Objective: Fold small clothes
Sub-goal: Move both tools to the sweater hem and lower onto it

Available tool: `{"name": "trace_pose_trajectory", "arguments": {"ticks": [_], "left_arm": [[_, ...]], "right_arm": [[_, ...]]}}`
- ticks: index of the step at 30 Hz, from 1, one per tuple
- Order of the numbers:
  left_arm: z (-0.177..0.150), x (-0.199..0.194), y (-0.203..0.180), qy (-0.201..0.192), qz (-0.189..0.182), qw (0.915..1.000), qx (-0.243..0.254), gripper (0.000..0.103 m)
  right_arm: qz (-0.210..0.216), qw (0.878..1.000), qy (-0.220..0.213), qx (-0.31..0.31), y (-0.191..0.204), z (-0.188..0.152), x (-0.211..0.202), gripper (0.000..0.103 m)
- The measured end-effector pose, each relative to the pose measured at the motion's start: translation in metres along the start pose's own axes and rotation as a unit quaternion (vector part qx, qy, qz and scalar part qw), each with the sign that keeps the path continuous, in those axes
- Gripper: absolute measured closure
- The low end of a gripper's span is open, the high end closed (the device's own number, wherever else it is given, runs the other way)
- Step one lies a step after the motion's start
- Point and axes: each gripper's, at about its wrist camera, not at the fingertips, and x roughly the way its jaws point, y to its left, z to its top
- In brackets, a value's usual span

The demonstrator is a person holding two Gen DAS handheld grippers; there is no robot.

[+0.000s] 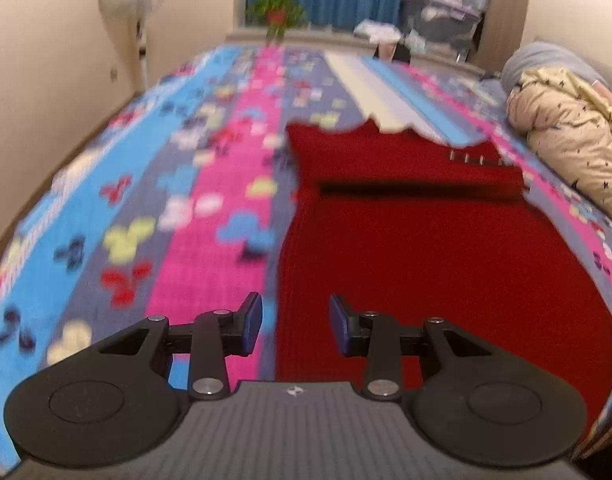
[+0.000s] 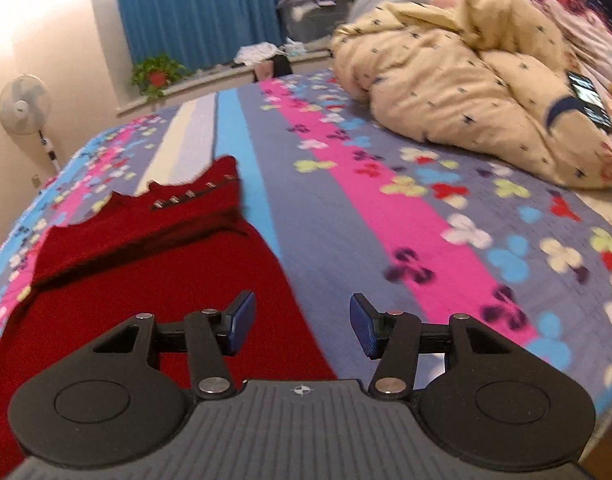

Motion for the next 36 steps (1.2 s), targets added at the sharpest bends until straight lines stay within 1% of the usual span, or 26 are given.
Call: {"name": "trace_pose_trajectory", "arguments": {"ticks": [4, 8, 10, 11, 12, 15, 16, 19, 21, 23, 26, 28, 29, 30, 31, 32, 33, 34, 35, 36], "left_arm": [[-0.023, -0.002, 0.015, 0.047, 0.000, 0.9985, -0.028, 0.062], [-0.038, 0.004, 0.025, 0.087, 0.000, 0.9944, -0.060, 0.061], [-0.040, 0.010, 0.026, 0.103, -0.001, 0.9922, -0.071, 0.058], [-0.040, 0.013, 0.026, 0.108, -0.002, 0.9915, -0.073, 0.054], [-0.040, 0.016, 0.025, 0.111, -0.001, 0.9911, -0.072, 0.050], [-0.040, 0.023, 0.019, 0.123, 0.004, 0.9907, -0.059, 0.042], [-0.041, 0.026, 0.016, 0.129, 0.005, 0.9902, -0.052, 0.041], [-0.044, 0.033, 0.009, 0.141, 0.007, 0.9894, -0.033, 0.040], [-0.047, 0.038, 0.005, 0.151, 0.006, 0.9883, -0.023, 0.037], [-0.050, 0.044, 0.003, 0.162, 0.003, 0.9866, -0.019, 0.037], [-0.052, 0.050, 0.001, 0.172, 0.000, 0.9849, -0.020, 0.037], [-0.052, 0.051, 0.000, 0.172, -0.002, 0.9849, -0.019, 0.037], [-0.052, 0.051, 0.000, 0.172, -0.003, 0.9850, -0.018, 0.039], [-0.052, 0.051, -0.001, 0.170, -0.007, 0.9852, -0.016, 0.047], [-0.052, 0.050, -0.002, 0.169, -0.016, 0.9854, -0.014, 0.055], [-0.051, 0.049, -0.005, 0.167, -0.026, 0.9856, -0.010, 0.072], [-0.051, 0.046, -0.008, 0.161, -0.025, 0.9866, 0.001, 0.081], [-0.050, 0.043, -0.012, 0.153, -0.014, 0.9879, 0.021, 0.089], [-0.050, 0.039, -0.016, 0.145, -0.009, 0.9887, 0.037, 0.091], [-0.050, 0.034, -0.018, 0.138, -0.012, 0.9895, 0.042, 0.092]], "right_arm": [[-0.001, 0.999, 0.040, 0.000, -0.021, -0.016, 0.005, 0.050], [0.007, 0.997, 0.082, -0.003, -0.026, -0.028, 0.018, 0.050], [0.016, 0.995, 0.100, -0.003, -0.021, -0.031, 0.027, 0.050], [0.018, 0.994, 0.110, -0.004, -0.018, -0.032, 0.033, 0.049], [0.018, 0.993, 0.119, -0.008, -0.015, -0.034, 0.038, 0.049], [0.013, 0.989, 0.144, -0.025, -0.006, -0.039, 0.053, 0.046], [0.008, 0.988, 0.152, -0.033, -0.003, -0.041, 0.058, 0.045], [-0.009, 0.983, 0.174, -0.052, 0.001, -0.046, 0.069, 0.043], [-0.017, 0.981, 0.185, -0.059, 0.002, -0.051, 0.075, 0.039], [-0.025, 0.981, 0.184, -0.061, 0.000, -0.053, 0.076, 0.030], [-0.022, 0.980, 0.188, -0.052, -0.004, -0.054, 0.076, 0.029], [-0.015, 0.980, 0.192, -0.049, -0.005, -0.054, 0.075, 0.031], [-0.008, 0.980, 0.195, -0.048, -0.006, -0.055, 0.075, 0.033], [0.002, 0.979, 0.198, -0.045, -0.006, -0.055, 0.075, 0.036], [0.011, 0.979, 0.200, -0.044, -0.006, -0.056, 0.074, 0.042], [0.019, 0.978, 0.201, -0.045, -0.005, -0.056, 0.073, 0.050], [0.027, 0.978, 0.201, -0.047, -0.004, -0.056, 0.073, 0.053], [0.039, 0.977, 0.203, -0.051, -0.002, -0.057, 0.072, 0.067], [0.046, 0.977, 0.203, -0.054, 0.000, -0.056, 0.070, 0.079], [0.052, 0.977, 0.199, -0.060, 0.002, -0.055, 0.067, 0.086]]}}
